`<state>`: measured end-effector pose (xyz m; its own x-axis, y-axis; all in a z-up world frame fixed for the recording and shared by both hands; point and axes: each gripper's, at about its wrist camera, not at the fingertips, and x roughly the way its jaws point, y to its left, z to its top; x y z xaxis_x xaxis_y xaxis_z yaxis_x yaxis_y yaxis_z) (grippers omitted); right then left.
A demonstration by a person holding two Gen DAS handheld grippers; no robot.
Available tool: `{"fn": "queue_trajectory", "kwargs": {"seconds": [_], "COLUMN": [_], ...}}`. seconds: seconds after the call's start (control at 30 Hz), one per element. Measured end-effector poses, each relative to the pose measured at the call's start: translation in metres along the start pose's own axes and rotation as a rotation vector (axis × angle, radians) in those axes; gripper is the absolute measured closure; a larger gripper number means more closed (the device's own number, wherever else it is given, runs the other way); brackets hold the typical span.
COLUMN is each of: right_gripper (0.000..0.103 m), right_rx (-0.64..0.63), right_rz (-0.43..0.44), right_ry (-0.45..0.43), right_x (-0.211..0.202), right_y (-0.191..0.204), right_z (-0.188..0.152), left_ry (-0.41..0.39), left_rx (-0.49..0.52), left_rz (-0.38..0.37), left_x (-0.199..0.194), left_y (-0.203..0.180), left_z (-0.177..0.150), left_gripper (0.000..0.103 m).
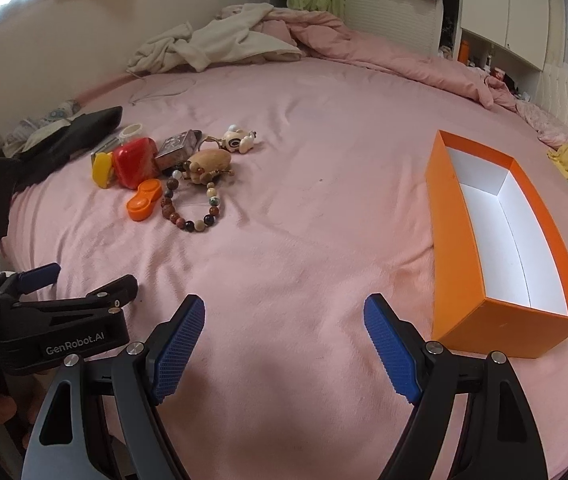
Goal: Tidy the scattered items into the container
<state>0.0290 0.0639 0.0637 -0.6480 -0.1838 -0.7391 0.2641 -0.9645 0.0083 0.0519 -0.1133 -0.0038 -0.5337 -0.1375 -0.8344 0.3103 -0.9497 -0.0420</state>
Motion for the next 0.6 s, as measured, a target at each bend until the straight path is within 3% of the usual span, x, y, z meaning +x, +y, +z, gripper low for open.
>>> {"fn": "queue_trajectory", "kwargs": {"seconds": [0.2,0.3,0.4,0.53,0.6], "right_gripper": [0.021,0.021,0.021,0.021,0.021], "right_rx": [0.009,0.030,0.041,0.065,0.071], "right_rz": [0.008,0.011,0.011,0.014,0.014], "right_ry": [0.011,0.018,0.026,0.032,0.040], "right_x": [0.004,0.007,0.008,0.010,0.012], "right_y": [-0.001,-0.005,-0.009,-0.016,-0.017], "right_z": [-0.002,-0.004,-0.006,-0.009,-0.008], "left_ry": [-0.012,-0.019,-0.040,-0.162,-0.148], "left_rx": [0.011,-0.031,-0.062,0.017,0.067], "left_rz": [0.021,-0.058,-0.137,-0.092,-0.103], "left_x": [-0.004,-0.011,-0.020,-0.035,-0.026], "left_y": [-0.007,0.001,0.016,0.031,0.044], "left_z": [-0.002,0.004,0.019,0.056,0.078], "left_gripper": [0.000,0.000,0.000,0.000,0.001]}}
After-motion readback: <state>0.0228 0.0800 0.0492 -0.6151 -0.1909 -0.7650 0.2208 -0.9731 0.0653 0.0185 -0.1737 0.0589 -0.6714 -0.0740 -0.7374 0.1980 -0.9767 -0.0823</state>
